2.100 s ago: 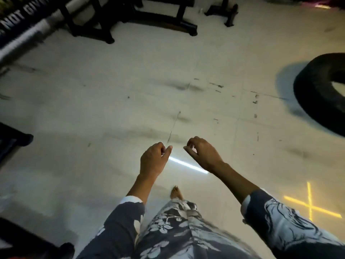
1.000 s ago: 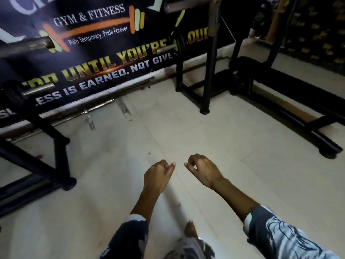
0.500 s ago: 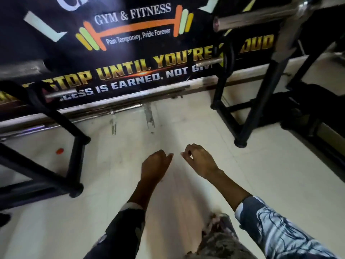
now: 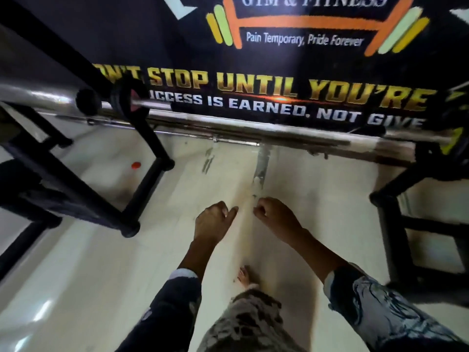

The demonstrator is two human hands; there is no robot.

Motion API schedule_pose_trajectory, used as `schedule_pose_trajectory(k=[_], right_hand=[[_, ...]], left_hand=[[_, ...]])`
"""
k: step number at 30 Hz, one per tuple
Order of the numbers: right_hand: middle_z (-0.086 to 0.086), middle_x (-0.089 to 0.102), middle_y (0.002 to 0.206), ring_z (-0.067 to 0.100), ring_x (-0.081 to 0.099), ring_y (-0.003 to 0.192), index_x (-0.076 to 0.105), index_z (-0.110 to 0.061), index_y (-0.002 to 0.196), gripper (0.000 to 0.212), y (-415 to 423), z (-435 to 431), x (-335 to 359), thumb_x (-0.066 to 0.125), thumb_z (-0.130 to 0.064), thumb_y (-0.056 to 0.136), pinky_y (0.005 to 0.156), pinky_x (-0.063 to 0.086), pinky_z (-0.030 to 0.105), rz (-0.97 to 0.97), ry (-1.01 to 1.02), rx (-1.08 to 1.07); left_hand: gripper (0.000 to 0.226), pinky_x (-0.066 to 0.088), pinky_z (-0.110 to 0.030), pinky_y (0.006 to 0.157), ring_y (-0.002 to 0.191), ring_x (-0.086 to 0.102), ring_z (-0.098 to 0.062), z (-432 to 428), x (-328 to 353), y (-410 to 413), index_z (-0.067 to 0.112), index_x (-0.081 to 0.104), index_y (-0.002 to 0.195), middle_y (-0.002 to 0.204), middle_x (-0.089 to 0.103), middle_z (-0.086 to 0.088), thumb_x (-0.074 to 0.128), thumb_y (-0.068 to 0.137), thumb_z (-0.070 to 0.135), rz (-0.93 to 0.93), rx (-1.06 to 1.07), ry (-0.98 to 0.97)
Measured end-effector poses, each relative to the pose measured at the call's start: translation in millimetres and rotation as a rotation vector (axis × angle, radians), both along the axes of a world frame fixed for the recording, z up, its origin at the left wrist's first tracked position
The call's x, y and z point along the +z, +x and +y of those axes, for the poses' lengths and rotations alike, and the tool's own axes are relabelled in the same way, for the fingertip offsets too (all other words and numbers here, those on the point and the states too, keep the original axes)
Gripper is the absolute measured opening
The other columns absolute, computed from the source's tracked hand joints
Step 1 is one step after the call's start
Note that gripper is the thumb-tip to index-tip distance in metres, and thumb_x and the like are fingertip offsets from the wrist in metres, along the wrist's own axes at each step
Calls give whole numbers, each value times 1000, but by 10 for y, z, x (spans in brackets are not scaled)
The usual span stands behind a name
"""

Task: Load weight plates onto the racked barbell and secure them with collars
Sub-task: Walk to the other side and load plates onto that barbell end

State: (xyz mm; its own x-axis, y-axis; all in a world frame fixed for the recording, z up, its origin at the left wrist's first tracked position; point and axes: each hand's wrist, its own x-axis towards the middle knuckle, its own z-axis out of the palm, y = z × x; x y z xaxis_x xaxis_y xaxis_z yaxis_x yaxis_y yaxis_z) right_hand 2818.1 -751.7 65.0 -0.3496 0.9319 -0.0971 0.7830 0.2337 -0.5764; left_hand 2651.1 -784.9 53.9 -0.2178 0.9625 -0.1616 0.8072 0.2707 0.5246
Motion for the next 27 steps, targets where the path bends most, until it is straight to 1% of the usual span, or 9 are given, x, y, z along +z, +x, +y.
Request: schedule_pose_trajectory(k=[2,5,9,12,14,18,22,24,27], right_hand=[[18,63,96,30,56,96,57,-3,86,25,-137,537,-16,48,-26,92,76,42,35,-29,-39,50],[18,62,93,30,57,92,53,-10,80,22,-331,1208,25,47,-27,92,68,35,30,-59,-58,110],[18,62,91,30,57,89,57,-3,85,26,-633,2189,82,49,-27,92,70,40,32,-27,-27,177],[16,64,88,30,59,85,58,-4,84,28,-830,2913,34,52,-30,91,69,44,32,3,-26,232],[14,65,91,29,60,86,59,-5,86,28,-1006,3489,-24,52,-32,91,71,47,34,11,-30,285],[15,64,94,28,58,90,58,-6,90,25,-1427,4526,-48,50,-29,91,71,43,33,20,-28,406],[17,65,93,31,60,91,59,-4,90,26,-1904,5355,-44,52,-28,91,73,46,36,19,1,575],[18,66,98,32,60,95,60,-2,93,27,-2244,5730,-22,51,-28,91,74,46,36,-19,3,657],[18,65,103,32,59,99,59,-1,95,28,-2806,6140,-2,51,-27,91,74,45,35,-53,28,762]], left_hand=[[37,46,-33,73,86,63,-31,465,-55,-136,19,55,78,87,70,-7,46,90,53,2,59,-37],[36,45,-32,73,86,62,-30,1042,10,-326,21,52,76,87,69,-6,45,90,54,-4,122,-60],[36,45,-33,73,86,62,-31,1953,117,-612,20,52,75,86,68,-8,46,90,52,13,216,-58],[39,45,-33,72,89,63,-31,2567,125,-799,15,60,85,89,70,-8,48,90,52,0,297,-61],[40,45,-32,71,89,64,-31,3002,80,-944,14,62,87,89,71,-8,48,90,52,1,357,-43],[39,49,-35,72,86,64,-33,3717,7,-1209,14,61,83,86,70,-10,50,89,50,-20,532,-24],[38,54,-40,76,83,65,-31,4245,-24,-1462,15,62,84,83,71,-9,51,88,52,-58,718,-11],[38,54,-39,75,83,65,-32,4449,-20,-1629,14,63,85,84,71,-10,52,88,50,-61,821,9],[38,49,-33,69,82,64,-32,4638,-69,-1930,12,63,83,82,71,-11,52,89,48,-63,932,17]])
